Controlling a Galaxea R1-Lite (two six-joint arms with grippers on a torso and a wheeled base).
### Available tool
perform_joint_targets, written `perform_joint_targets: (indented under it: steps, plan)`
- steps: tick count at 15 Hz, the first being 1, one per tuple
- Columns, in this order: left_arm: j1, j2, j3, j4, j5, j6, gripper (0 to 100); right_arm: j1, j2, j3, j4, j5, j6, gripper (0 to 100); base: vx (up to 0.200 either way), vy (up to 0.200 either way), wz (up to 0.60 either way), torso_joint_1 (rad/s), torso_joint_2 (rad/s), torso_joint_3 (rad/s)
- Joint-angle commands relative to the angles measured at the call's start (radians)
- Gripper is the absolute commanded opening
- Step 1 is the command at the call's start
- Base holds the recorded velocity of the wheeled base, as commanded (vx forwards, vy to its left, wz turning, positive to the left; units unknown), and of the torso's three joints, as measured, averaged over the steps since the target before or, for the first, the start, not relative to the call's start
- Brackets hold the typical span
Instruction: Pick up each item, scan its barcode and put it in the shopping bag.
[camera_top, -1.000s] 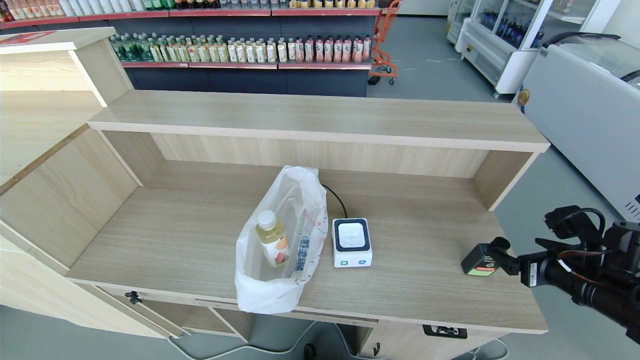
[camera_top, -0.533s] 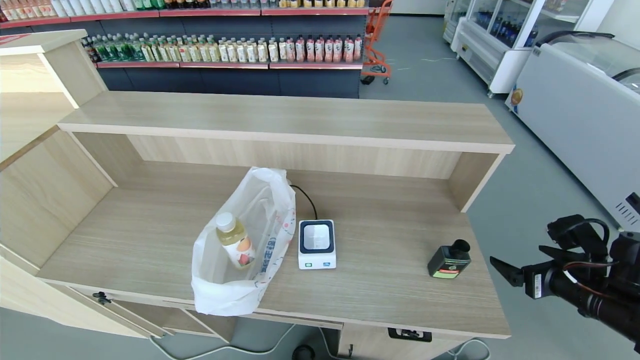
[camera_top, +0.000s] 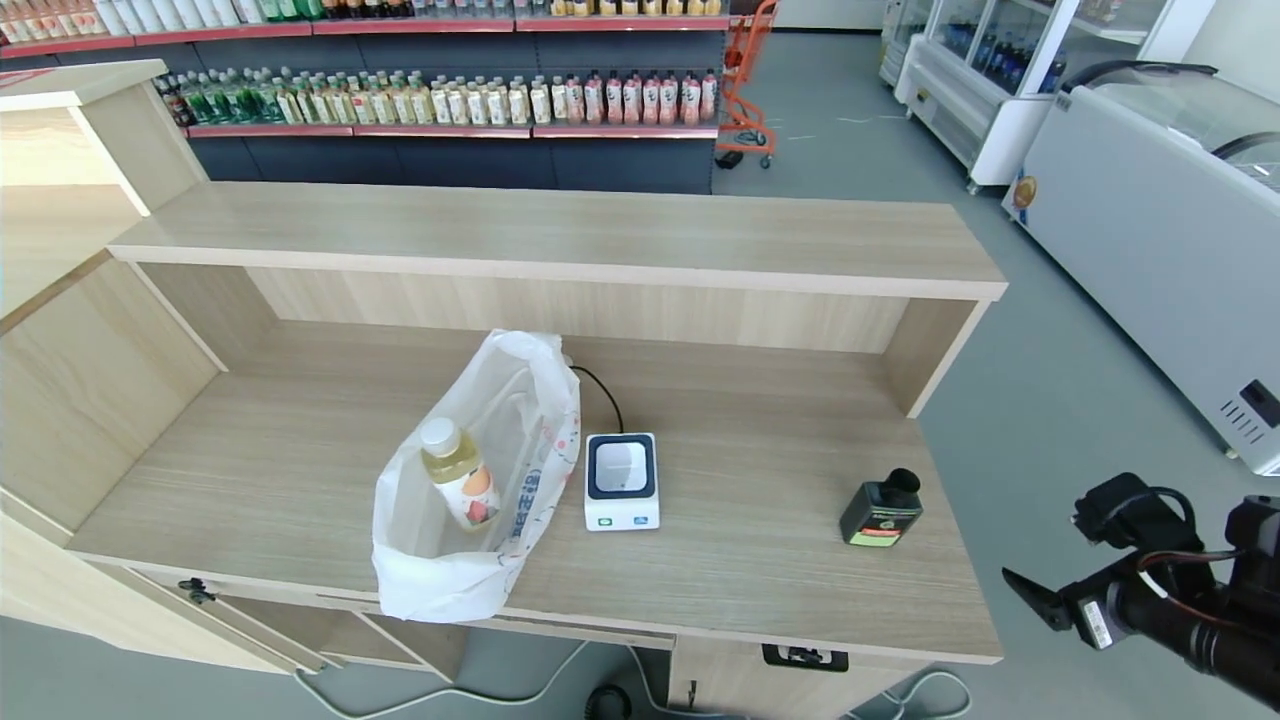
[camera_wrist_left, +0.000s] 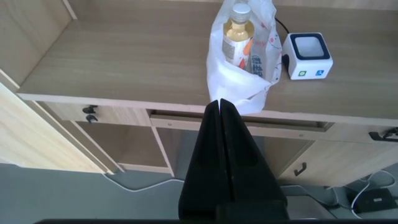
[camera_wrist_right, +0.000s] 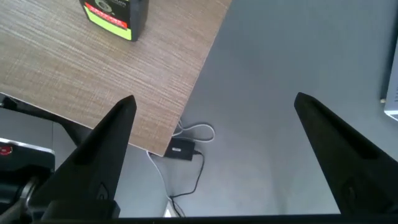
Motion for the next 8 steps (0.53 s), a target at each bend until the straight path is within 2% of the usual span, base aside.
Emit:
perform_joint_targets:
  steps: [1,3,8]
  plan:
    - [0.000,0.000,0.000,0.000,0.000,0.000,0,-0.003,0.067,-0.013,-0.002,0.002,-0.036,100,0.000,0.000,0.00,0.000,0.00,0.000]
    - [0.000,0.000,0.000,0.000,0.000,0.000,0,0.005,0.144,-0.036,-0.027,-0.007,-0.053,100,0.000,0.000,0.00,0.000,0.00,0.000]
    - [0.000,0.000,0.000,0.000,0.000,0.000,0,0.016,0.317,-0.075,-0.211,-0.012,-0.057,100,0.000,0.000,0.00,0.000,0.00,0.000]
